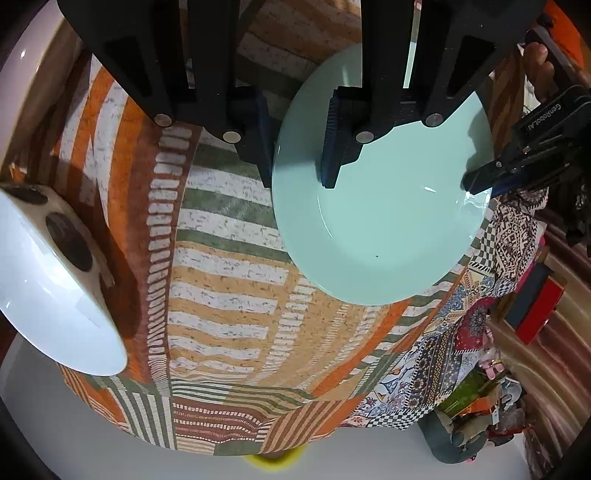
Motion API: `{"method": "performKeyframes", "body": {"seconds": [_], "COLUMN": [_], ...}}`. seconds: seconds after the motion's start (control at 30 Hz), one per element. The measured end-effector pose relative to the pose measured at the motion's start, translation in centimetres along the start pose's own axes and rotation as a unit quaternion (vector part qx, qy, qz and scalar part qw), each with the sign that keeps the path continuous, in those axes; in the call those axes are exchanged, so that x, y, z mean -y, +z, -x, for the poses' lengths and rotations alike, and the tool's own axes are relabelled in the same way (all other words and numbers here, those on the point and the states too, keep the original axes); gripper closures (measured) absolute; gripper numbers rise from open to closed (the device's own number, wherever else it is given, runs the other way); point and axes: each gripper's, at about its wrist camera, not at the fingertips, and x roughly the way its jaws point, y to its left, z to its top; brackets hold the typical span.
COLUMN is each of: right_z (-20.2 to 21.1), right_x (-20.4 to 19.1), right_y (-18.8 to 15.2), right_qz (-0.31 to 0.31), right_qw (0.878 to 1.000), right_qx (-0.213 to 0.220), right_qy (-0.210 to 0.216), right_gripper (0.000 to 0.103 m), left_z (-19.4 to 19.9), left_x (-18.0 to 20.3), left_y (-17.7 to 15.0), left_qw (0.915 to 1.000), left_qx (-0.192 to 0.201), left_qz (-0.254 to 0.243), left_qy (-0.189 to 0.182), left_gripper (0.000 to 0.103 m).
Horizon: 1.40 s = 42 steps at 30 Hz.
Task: Organize plates and bowls
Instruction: 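Lift the mint-green plate with both tools toward the stacked plates, then carry the mint-green plate with both tools over the stacked plates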
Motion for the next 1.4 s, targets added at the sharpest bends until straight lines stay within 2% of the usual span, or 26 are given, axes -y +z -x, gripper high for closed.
{"method": "performKeyframes", "body": {"seconds": [0.33,0.5,0.63,1.1,1.4], "right_z": [1.9,3.8,5.7,13.4,16.8], "right_x": [-0.1,-0.2,0.3,1.0,2.6], "right_y": [-2.1,-3.4,-4.3,-7.9,-10.8], "right_qz": [0.016,0.017,0.005,0.005,-0.010], "right_qw": [1.000,0.999,0.999,0.994,0.991], "right_qx": [0.008,0.026,0.043,0.111,0.134], "right_qy": [-0.003,-0.003,0.015,0.018,0.005], "right_gripper": [0.082,0.082,0.082,0.082,0.082], "left_z": [1.6,3.9,5.7,13.1,15.5], "left_x": [1.3,2.7,3.7,9.4,13.7], "left_y": [-1.5,-2.7,-3.4,-6.1,-8.1], "left_qw": [0.9999,0.9998,0.9996,0.9969,0.9945], "left_qx": [-0.003,0.009,0.019,0.060,0.066], "left_qz": [-0.009,-0.018,-0.020,-0.050,-0.080], "left_qy": [0.007,0.007,0.005,-0.006,-0.012], "left_gripper": [0.082,0.082,0.082,0.082,0.082]}}
